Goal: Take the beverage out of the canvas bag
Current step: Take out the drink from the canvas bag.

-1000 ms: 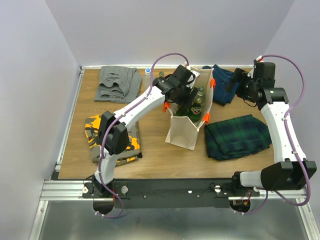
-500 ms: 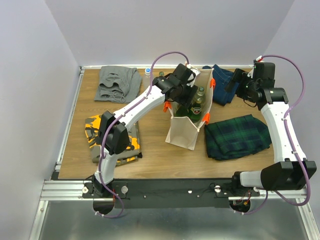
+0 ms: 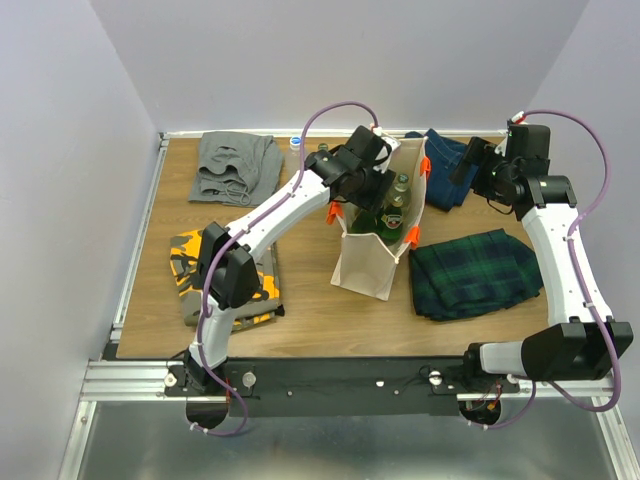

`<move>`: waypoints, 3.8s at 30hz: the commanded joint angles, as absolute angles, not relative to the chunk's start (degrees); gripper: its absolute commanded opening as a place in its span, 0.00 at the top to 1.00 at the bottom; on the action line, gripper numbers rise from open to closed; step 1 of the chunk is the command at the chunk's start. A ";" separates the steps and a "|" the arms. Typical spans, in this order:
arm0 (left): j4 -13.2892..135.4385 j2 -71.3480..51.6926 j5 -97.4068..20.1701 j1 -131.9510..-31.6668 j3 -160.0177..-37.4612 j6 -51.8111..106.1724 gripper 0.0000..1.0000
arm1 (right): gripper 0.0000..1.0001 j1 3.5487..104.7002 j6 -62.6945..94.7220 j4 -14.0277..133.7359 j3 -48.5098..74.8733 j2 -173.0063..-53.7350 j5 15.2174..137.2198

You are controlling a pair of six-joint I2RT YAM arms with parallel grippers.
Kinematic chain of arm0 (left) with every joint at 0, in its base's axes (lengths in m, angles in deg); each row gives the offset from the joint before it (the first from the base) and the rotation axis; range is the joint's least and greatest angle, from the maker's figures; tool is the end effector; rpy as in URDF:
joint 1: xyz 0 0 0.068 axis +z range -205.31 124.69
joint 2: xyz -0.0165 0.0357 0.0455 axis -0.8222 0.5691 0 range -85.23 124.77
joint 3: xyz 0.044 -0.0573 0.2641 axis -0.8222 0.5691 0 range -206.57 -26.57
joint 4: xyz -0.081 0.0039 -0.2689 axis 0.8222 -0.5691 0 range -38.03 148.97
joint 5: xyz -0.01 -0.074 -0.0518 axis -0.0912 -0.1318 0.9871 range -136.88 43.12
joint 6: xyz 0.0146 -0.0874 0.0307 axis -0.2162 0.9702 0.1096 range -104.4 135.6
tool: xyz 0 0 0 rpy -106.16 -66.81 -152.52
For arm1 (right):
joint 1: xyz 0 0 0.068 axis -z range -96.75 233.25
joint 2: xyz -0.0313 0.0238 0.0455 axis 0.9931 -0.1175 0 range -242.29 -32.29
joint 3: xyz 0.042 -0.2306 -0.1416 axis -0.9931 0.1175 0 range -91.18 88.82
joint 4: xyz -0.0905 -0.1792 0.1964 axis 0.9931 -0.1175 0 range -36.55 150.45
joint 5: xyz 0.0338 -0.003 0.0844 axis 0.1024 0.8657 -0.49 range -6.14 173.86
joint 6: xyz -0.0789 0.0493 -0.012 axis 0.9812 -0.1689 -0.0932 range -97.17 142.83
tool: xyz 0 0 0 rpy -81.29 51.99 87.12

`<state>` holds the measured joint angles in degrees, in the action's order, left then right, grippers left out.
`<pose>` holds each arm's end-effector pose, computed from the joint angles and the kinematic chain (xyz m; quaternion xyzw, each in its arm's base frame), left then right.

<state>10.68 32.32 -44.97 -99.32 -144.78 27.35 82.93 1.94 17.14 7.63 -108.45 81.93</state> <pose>0.3679 -0.3593 0.2944 0.2648 0.8939 -0.1827 0.3121 0.3404 0.0048 0.3556 0.1534 0.8866 0.0952 0.4259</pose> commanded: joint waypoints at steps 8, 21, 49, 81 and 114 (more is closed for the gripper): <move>9.31 34.03 -46.35 -99.61 -146.01 26.32 0.35 | 0.00 83.07 2.97 17.21 7.96 -107.70 83.07; 9.93 34.21 -45.91 -99.61 -146.71 26.32 0.63 | 0.00 82.99 2.97 17.47 8.40 -107.87 82.89; 8.61 32.45 -44.42 -99.61 -154.36 25.71 1.00 | 0.00 82.99 2.88 17.82 8.84 -107.52 82.89; 6.24 29.29 -42.93 -99.61 -160.87 25.09 1.00 | 0.00 83.07 2.09 16.59 6.73 -106.47 82.45; 3.34 24.02 -39.76 -99.61 -166.84 24.56 1.00 | 0.00 82.99 1.56 15.98 5.94 -105.94 80.52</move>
